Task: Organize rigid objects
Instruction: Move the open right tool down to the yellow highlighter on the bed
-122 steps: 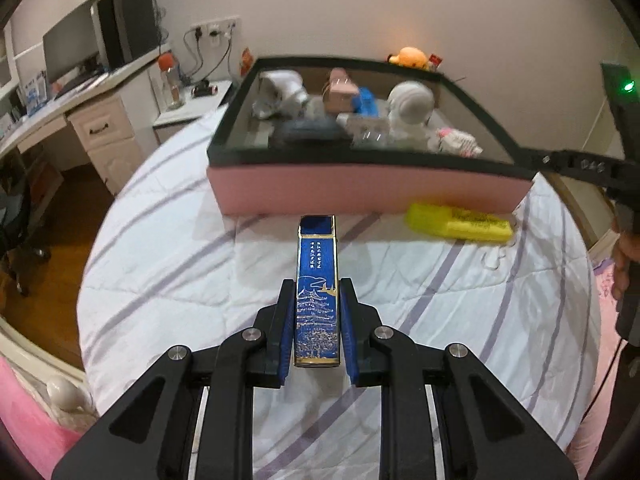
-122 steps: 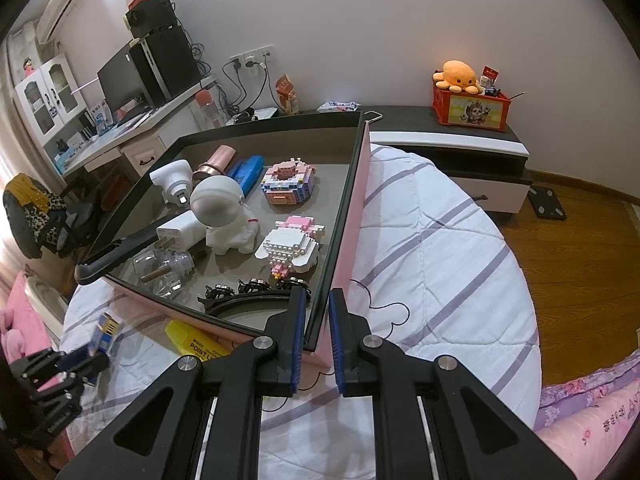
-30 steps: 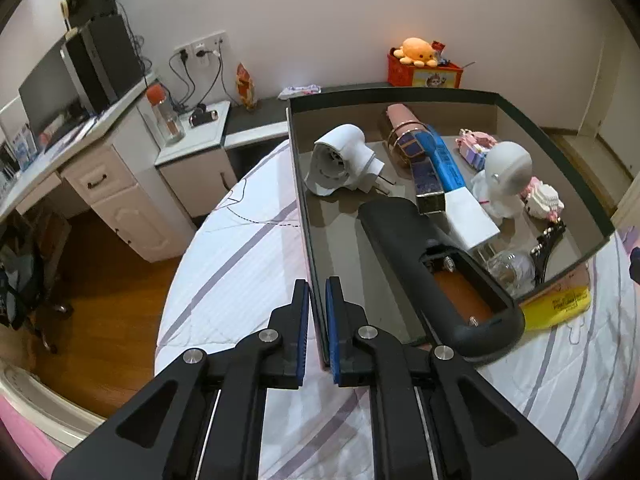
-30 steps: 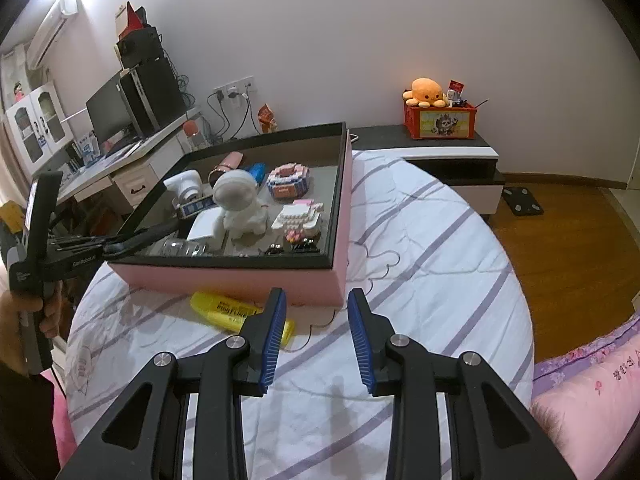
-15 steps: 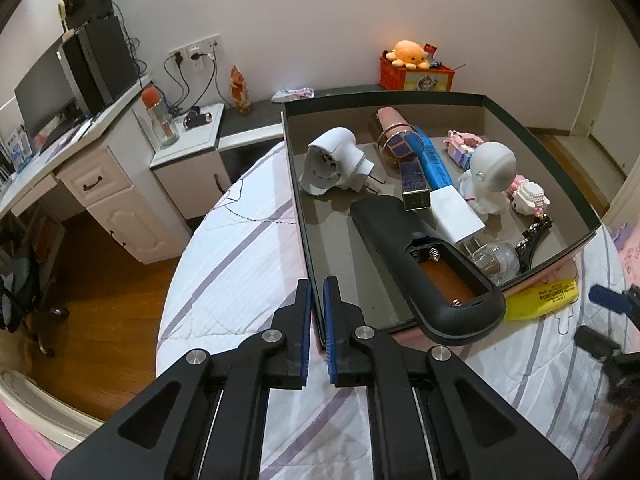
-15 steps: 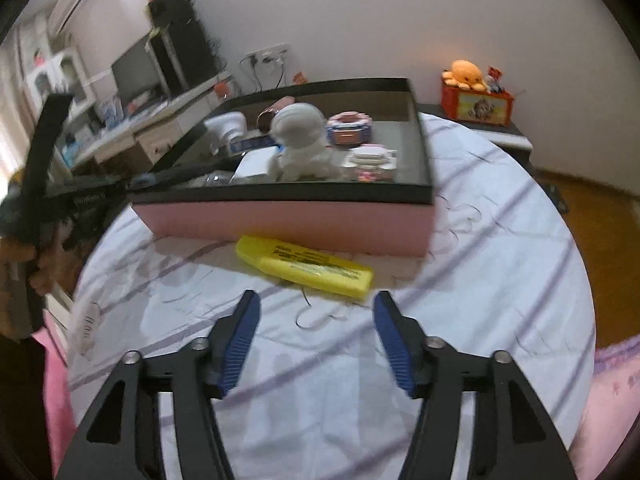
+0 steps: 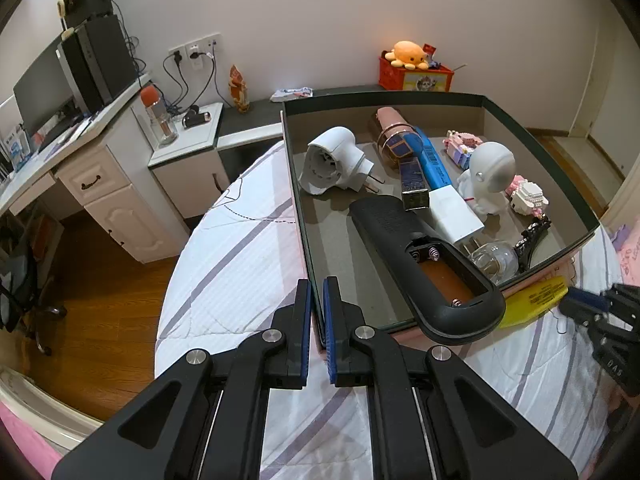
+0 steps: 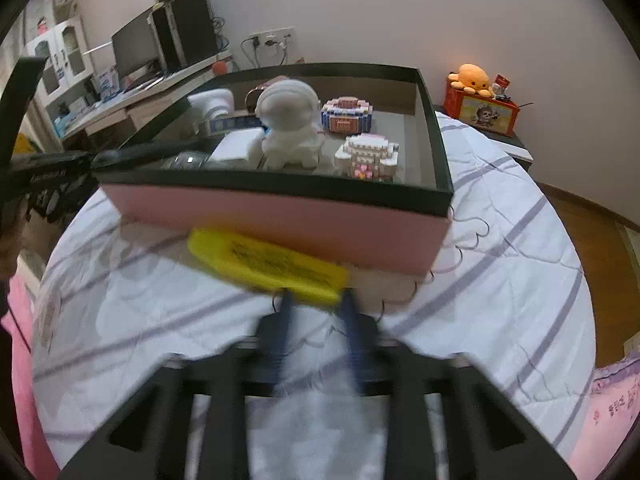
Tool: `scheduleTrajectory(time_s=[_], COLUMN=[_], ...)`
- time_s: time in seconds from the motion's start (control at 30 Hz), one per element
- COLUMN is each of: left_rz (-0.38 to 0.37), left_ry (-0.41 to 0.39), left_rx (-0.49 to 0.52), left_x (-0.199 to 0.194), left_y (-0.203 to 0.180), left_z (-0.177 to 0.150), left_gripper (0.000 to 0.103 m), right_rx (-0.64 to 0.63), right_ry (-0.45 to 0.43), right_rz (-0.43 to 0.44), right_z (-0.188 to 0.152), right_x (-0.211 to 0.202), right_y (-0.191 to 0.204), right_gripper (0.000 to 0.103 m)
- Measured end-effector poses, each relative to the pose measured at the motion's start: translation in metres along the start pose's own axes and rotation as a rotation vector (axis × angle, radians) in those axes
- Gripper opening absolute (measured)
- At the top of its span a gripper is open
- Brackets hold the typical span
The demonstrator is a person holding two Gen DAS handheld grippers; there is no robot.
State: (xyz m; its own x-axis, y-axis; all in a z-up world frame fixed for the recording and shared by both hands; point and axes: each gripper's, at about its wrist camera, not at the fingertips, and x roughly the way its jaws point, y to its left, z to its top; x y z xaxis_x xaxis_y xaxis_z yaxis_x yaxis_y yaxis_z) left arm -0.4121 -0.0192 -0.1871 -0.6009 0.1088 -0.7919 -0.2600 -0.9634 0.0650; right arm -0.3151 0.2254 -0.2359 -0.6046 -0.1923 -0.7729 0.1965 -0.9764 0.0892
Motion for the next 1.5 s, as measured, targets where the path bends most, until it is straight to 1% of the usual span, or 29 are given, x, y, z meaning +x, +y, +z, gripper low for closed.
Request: scheduleTrajectory(time_s=[0.1, 0.17, 0.2, 0.23, 0.27, 0.33, 0.4, 0.47, 0.5, 0.53, 0.57, 0.6, 0.63, 0.67, 0.73, 0.8, 0.83, 0.93, 0.97, 1.0, 1.07, 1.13, 1.17, 1.37, 1.5], left_rz=[0.005, 0.006, 0.006, 0.005, 0.006, 0.009, 0.007, 0.005, 0.004, 0.004, 0.002, -0.002, -0.005, -0.008, -0.016, -0.021, -0.023, -0.021, -0.023, -0.028, -0.035, -0.036, -0.037, -0.046, -0.045], left_ry=[0.002, 0.003, 0.004, 0.004, 0.005, 0.004, 0.006, 0.006, 0.006, 0.005, 0.004, 0.003, 0.003, 0.002, 0.0, -0.003, -0.002, -0.002, -0.002, -0.002, -0.001, -0.003, -0.003, -0.005, -0.004], left_rx=[-0.001, -0.002, -0.002, -0.003, -0.002, 0.003, -0.001, -0.003, -0.001, -0.001, -0.002, 0.001, 0.002, 0.003, 0.001, -0.003, -0.003, 0.004, 0.004, 0.005, 0.007, 0.016, 0.017, 0.014, 0.012], left_x=[0.0, 0.0, 0.0, 0.001, 0.001, 0.001, 0.001, 0.001, 0.001, 0.001, 0.001, 0.001, 0.001, 0.001, 0.001, 0.001, 0.001, 0.001, 0.001, 0.001, 0.001, 0.001, 0.001, 0.001, 0.001], left_y=[-0.001, -0.002, -0.002, -0.002, -0.003, -0.003, -0.002, -0.001, -0.001, -0.001, 0.0, 0.0, 0.001, 0.001, 0.002, 0.003, 0.002, 0.001, 0.002, 0.002, 0.003, 0.002, 0.002, 0.004, 0.004], left_z=[0.0, 0.0, 0.001, 0.001, 0.001, 0.002, 0.002, 0.001, 0.001, 0.001, 0.001, 0.001, 0.001, 0.001, 0.0, 0.0, 0.0, 0.0, 0.0, 0.0, 0.0, 0.0, 0.0, 0.0, 0.0], left_gripper=[0.005, 0.005, 0.005, 0.005, 0.005, 0.005, 0.005, 0.005, 0.005, 0.005, 0.006, 0.006, 0.006, 0.006, 0.006, 0.006, 0.006, 0.006, 0.006, 0.006, 0.007, 0.007, 0.007, 0.007, 0.007], right_rx=[0.024, 0.059, 0.068, 0.074, 0.069, 0.026, 0.03, 0.06, 0.073, 0.09, 0.114, 0.137, 0.16, 0.178, 0.165, 0.151, 0.152, 0.136, 0.146, 0.156, 0.178, 0.211, 0.222, 0.308, 0.338], right_ry=[0.01, -0.028, -0.032, -0.042, -0.065, -0.088, -0.104, -0.101, -0.087, -0.06, -0.062, -0.071, -0.074, -0.08, -0.077, -0.095, -0.101, -0.072, -0.047, -0.035, -0.049, -0.058, -0.059, -0.059, -0.06], right_rz=[0.012, -0.009, 0.0, 0.015, 0.023, 0.053, 0.101, 0.082, 0.039, -0.034, -0.096, -0.099, -0.081, -0.092, -0.16, -0.164, -0.185, -0.328, -0.355, -0.363, -0.37, -0.407, -0.408, -0.451, -0.428], right_z=[-0.006, -0.007, -0.006, -0.004, -0.003, 0.0, 0.006, 0.012, 0.013, 0.015, 0.015, 0.015, 0.016, 0.017, 0.021, 0.023, 0.025, 0.03, 0.032, 0.031, 0.032, 0.032, 0.031, 0.029, 0.027], right_x=[-0.006, -0.015, -0.017, -0.02, -0.024, -0.028, -0.024, -0.015, -0.009, -0.002, 0.002, 0.003, 0.004, 0.005, 0.007, 0.007, 0.009, 0.025, 0.031, 0.033, 0.031, 0.027, 0.027, 0.019, 0.016], right_y=[-0.007, -0.009, -0.008, -0.004, 0.005, 0.025, 0.037, 0.047, 0.05, 0.054, 0.057, 0.059, 0.061, 0.064, 0.072, 0.083, 0.087, 0.095, 0.092, 0.09, 0.085, 0.076, 0.071, 0.031, 0.01], right_gripper=[0.008, 0.01, 0.012, 0.02, 0.034, 0.051, 0.051, 0.051, 0.051, 0.051, 0.051, 0.051, 0.052, 0.062, 0.08, 0.08, 0.081, 0.081, 0.081, 0.081, 0.081, 0.081, 0.081, 0.083, 0.083])
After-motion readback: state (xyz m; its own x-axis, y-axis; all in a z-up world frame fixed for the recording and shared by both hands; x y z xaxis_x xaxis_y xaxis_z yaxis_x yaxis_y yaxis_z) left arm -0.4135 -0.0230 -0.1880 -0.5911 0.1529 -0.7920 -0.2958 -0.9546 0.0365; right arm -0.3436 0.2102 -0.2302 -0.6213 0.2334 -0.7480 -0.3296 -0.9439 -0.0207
